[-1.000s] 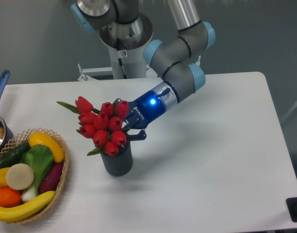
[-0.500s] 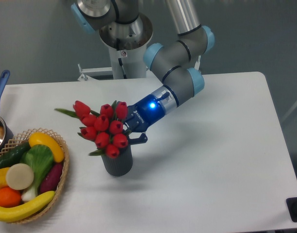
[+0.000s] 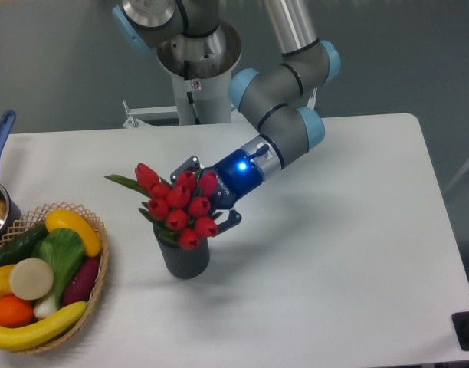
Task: Insert the flowers into the vase
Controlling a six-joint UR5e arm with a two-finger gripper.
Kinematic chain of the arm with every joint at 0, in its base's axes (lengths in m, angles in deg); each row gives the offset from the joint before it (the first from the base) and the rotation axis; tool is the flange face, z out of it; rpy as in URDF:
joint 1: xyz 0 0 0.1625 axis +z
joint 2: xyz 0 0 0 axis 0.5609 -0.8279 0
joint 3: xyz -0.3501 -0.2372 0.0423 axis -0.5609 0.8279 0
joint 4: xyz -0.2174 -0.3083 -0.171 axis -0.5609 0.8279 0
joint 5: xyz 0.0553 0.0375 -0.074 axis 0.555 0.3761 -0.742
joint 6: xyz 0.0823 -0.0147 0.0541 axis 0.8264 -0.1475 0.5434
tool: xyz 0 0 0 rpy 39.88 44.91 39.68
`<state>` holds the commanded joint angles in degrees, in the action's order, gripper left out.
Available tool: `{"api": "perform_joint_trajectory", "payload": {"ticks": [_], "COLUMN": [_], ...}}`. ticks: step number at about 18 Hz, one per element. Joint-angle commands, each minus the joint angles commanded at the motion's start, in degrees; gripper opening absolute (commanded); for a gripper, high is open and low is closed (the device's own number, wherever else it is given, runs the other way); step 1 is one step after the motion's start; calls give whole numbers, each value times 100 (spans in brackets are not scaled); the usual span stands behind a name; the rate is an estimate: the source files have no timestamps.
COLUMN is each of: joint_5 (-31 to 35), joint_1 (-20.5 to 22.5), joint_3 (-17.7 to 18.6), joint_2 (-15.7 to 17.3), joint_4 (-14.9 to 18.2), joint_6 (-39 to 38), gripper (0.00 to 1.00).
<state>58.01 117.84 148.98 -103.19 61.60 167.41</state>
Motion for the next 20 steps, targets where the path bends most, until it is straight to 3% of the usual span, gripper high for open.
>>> {"api": "perform_joint_trajectory", "payload": {"ticks": [12, 20], "joint_5": [685, 1695], "joint_1": [70, 106], "joint_3": [0, 35], "joint_2": [299, 580], "joint_4": [0, 9], "joint_6": [106, 106], "gripper": [100, 100]}}
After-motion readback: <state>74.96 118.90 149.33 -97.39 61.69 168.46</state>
